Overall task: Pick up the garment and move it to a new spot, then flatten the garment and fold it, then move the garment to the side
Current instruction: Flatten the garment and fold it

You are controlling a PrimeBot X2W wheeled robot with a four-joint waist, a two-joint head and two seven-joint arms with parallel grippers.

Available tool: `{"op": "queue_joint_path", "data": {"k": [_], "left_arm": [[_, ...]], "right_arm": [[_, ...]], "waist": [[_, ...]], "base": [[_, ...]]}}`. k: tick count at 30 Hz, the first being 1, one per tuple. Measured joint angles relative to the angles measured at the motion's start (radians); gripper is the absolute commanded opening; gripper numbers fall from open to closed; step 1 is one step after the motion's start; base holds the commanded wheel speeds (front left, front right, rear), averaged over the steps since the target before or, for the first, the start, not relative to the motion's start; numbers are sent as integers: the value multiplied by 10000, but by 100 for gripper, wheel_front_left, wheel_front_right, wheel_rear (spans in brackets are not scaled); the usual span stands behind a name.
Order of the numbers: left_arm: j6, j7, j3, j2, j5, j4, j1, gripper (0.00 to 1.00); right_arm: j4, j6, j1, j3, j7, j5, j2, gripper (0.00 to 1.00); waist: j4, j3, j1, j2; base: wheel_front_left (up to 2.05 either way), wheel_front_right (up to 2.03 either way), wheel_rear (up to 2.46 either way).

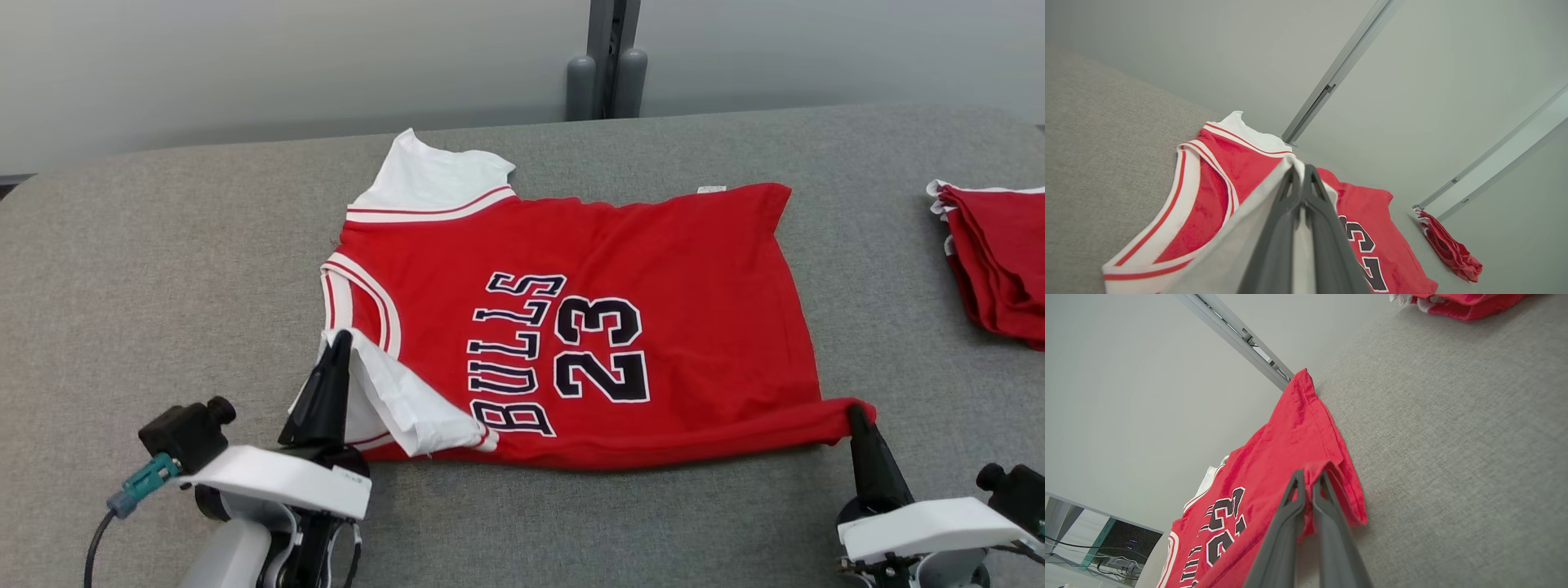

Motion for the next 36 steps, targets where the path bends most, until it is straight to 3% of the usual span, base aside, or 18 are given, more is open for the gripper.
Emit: {"op": "queue_joint_path", "data": {"k": [9,24,25,26,27,28,29,33,35,36], "left_arm": [[0,-6,901,-439,460,849,-1368,0],[0,-8,1465,-798,1005,1396,-1889,0],[0,-8,1467,-813,1020,1503,-1893,0],[0,-8,1490,-832,1049,1599,-1914,0],[0,-8,1519,-848,1091,1684,-1964,20],[0,-8,1521,-857,1133,1730,-2050,45],[0,-8,1492,-872,1179,1739,-2136,63],[-2,-21,1106,-976,1195,1862,-2332,67],[0,-21,1003,-976,1244,1985,-2427,77],[0,-23,978,-976,1254,2025,-2503,91]], "right_arm": [[980,0,-1393,491,-322,75,21,0],[2330,0,-2915,1103,-750,240,12,0],[2410,0,-2995,1143,-755,280,8,5],[2489,0,-3068,1183,-761,295,8,21],[2546,0,-3126,1221,-773,299,10,43],[2592,0,-3181,1258,-815,318,8,72],[2619,0,-3236,1289,-834,380,8,100],[2715,0,-3359,1411,-930,479,-19,100],[2748,0,-3409,1455,-947,489,-46,100],[2746,0,-3449,1471,-965,489,-48,100]], "waist": [[-173,731,0,0],[-294,1216,0,0],[-289,1230,0,0],[-282,1243,1,0],[-278,1257,0,0],[-273,1268,0,0],[-267,1280,0,0],[-250,1321,0,0],[-249,1328,0,0],[-250,1329,0,0]], "base": [[0,0,0],[0,0,0],[0,0,0],[0,0,0],[0,0,0],[0,0,0],[0,0,0],[0,0,0],[0,0,0],[0,0,0]]}}
